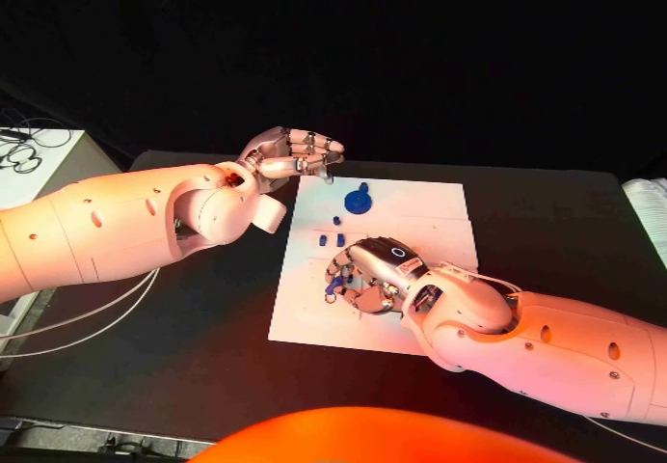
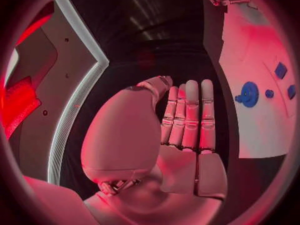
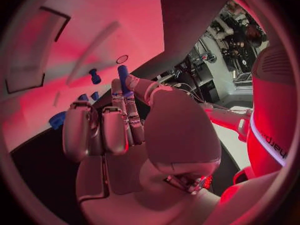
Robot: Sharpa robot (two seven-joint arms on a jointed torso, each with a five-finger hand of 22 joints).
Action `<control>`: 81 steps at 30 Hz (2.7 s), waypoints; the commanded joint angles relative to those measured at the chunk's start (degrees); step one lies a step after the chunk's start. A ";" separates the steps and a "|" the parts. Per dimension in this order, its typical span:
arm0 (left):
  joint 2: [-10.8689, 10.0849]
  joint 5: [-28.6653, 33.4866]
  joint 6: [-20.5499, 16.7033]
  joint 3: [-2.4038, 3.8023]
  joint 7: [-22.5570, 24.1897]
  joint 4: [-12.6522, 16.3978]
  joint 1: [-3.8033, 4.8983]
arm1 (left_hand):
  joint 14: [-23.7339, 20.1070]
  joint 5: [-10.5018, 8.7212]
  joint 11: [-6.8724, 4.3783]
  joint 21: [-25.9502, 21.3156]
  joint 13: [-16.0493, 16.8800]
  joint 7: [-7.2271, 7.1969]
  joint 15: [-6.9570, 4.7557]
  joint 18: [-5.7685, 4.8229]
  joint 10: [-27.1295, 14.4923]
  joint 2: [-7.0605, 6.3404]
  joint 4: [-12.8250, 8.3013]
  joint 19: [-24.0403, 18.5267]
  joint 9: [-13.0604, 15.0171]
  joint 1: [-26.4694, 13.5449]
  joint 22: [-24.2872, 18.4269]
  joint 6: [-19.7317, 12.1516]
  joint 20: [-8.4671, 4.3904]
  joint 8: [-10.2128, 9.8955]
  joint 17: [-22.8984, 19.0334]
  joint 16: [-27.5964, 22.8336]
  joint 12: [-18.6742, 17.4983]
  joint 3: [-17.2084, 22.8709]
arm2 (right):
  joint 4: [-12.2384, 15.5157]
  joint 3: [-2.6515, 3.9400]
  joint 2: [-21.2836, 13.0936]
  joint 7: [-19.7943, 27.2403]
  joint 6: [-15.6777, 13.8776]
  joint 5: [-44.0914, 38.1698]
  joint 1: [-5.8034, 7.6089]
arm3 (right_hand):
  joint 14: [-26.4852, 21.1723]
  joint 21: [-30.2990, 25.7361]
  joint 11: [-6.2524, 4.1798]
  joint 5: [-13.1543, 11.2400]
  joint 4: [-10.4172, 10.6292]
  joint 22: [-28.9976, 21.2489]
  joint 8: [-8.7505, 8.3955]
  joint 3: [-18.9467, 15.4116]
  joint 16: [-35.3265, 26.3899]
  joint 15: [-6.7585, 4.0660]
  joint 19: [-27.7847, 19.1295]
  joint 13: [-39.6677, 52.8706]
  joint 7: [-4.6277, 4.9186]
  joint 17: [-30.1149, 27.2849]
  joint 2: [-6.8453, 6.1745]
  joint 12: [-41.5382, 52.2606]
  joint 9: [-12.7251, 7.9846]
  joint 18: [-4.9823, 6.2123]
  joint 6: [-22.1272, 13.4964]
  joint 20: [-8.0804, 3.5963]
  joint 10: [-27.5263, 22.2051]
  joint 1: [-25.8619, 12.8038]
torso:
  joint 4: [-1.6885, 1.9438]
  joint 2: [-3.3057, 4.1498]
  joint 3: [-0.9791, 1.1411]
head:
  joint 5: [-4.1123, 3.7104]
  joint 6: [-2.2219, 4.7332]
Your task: Assemble the parts on the task board
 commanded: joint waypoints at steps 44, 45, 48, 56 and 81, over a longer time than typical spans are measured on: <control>-0.09 0.37 0.89 0.05 0.27 0.07 0.08 | -0.35 0.11 0.04 -0.24 -0.06 0.14 -0.05 0.58 0.27 0.47 -0.24 -0.05 -0.10 0.01 0.01 0.05 0.36 -0.21 0.05 -0.37 -0.25 -0.15 | -0.95 -0.76 1.51 -1.03 4.79 -5.58 -0.35 | -0.79 -12.11 0.28 0.24 -0.67 -1.86 -3.77 -6.30 -2.35 2.88 -5.59 -1.50 2.33 -5.31 -6.01 -4.17 3.75 1.27 -8.58 2.13 -9.24 -5.38 | -0.01 -0.07 -0.01 | -0.07 -0.64; -0.10 0.39 0.89 0.05 0.27 0.06 0.08 | -0.35 0.11 0.04 -0.27 -0.06 0.14 -0.06 0.59 0.31 0.50 -0.26 -0.05 -0.10 0.00 0.02 0.06 0.37 -0.25 0.08 -0.39 -0.33 -0.18 | -0.94 -0.77 1.50 -0.88 4.54 -5.53 -0.35 | -1.27 -13.21 0.42 0.26 -0.63 -2.47 -4.00 -7.33 -2.75 2.97 -6.12 -1.55 2.43 -6.07 -5.83 -3.91 3.60 1.43 -8.86 2.32 -10.19 -5.12 | 0.02 -0.07 0.00 | -0.06 -0.66; -0.13 0.42 0.90 0.05 0.26 0.06 0.08 | -0.36 0.12 0.03 -0.32 -0.05 0.14 -0.06 0.59 0.39 0.55 -0.30 -0.04 -0.11 -0.02 0.03 0.09 0.38 -0.30 0.12 -0.42 -0.46 -0.21 | -0.93 -0.78 1.41 -0.63 3.45 -5.41 -0.35 | -3.00 -16.99 0.92 0.27 -0.14 -4.45 -4.81 -12.17 -3.67 3.42 -7.86 -1.56 2.42 -8.57 -4.54 -2.03 2.97 2.05 -9.59 2.99 -13.54 -3.39 | 0.00 -0.07 -0.01 | -0.10 -0.63; -0.10 0.46 1.03 0.05 0.13 0.02 0.08 | -0.35 0.12 0.03 -0.32 -0.05 0.15 -0.07 0.60 0.41 0.56 -0.32 -0.03 -0.12 -0.01 0.04 0.07 0.38 -0.33 0.13 -0.43 -0.50 -0.21 | -0.58 -0.79 0.63 0.00 -1.22 -4.35 -0.35 | -11.96 -31.07 3.14 0.31 13.35 -11.08 -7.40 -27.03 -5.60 5.49 -15.64 -0.74 3.50 -19.81 -4.82 8.09 1.68 4.28 -13.44 5.46 -27.04 8.99 | -0.11 -0.07 0.02 | -0.22 -0.38; -1.21 0.19 1.00 0.02 0.81 0.55 -0.08 | -0.34 0.09 0.06 -0.38 -0.04 0.20 -0.04 0.59 0.49 0.45 -0.30 -0.03 -0.16 -0.16 0.04 -0.06 0.40 -0.48 0.17 -0.45 -0.61 -0.35 | 11.73 0.04 -24.58 -5.48 3.19 25.28 6.22 | 2.75 0.55 -3.41 0.66 14.94 7.43 0.48 -36.37 6.01 -0.32 1.45 59.42 0.65 8.42 0.54 66.72 4.41 -1.38 -6.81 -0.08 6.79 -1.06 | -0.72 -0.65 -0.01 | -4.85 1.72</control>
